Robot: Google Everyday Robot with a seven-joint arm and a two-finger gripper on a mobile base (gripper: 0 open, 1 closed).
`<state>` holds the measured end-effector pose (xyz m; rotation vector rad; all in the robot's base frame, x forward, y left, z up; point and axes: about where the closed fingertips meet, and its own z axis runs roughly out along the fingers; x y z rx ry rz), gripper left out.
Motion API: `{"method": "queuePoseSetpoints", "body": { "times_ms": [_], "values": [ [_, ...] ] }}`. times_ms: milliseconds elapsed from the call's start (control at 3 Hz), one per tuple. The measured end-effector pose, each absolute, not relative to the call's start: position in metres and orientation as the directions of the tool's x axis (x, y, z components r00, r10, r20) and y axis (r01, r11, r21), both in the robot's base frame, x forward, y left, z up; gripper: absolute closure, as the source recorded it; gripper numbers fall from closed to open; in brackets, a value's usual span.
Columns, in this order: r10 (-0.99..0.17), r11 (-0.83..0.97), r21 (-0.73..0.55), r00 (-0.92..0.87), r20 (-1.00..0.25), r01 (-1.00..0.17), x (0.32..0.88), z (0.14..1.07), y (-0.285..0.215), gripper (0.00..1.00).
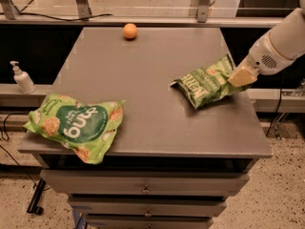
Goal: Move green jalapeno chip bag near orange
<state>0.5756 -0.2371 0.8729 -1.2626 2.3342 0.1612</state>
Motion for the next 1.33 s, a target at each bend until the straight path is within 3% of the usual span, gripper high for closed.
{"method": "queuePoseSetpoints", "body": {
  "times_ms": [333,1000,1333],
  "values": [
    [-0.727,0.577,-0.167,-0.409,-0.552,-0.799,0.589,0.932,-0.225,1.00],
    [-0.702,0.601,-0.187,-0.401,-0.588,-0.777,0.602,0.933,-0.224,1.00],
    [-0.671,0.624,-0.252,-0.341,-0.659,-0.740,0.645,0.951,-0.204,1.00]
  ]
}}
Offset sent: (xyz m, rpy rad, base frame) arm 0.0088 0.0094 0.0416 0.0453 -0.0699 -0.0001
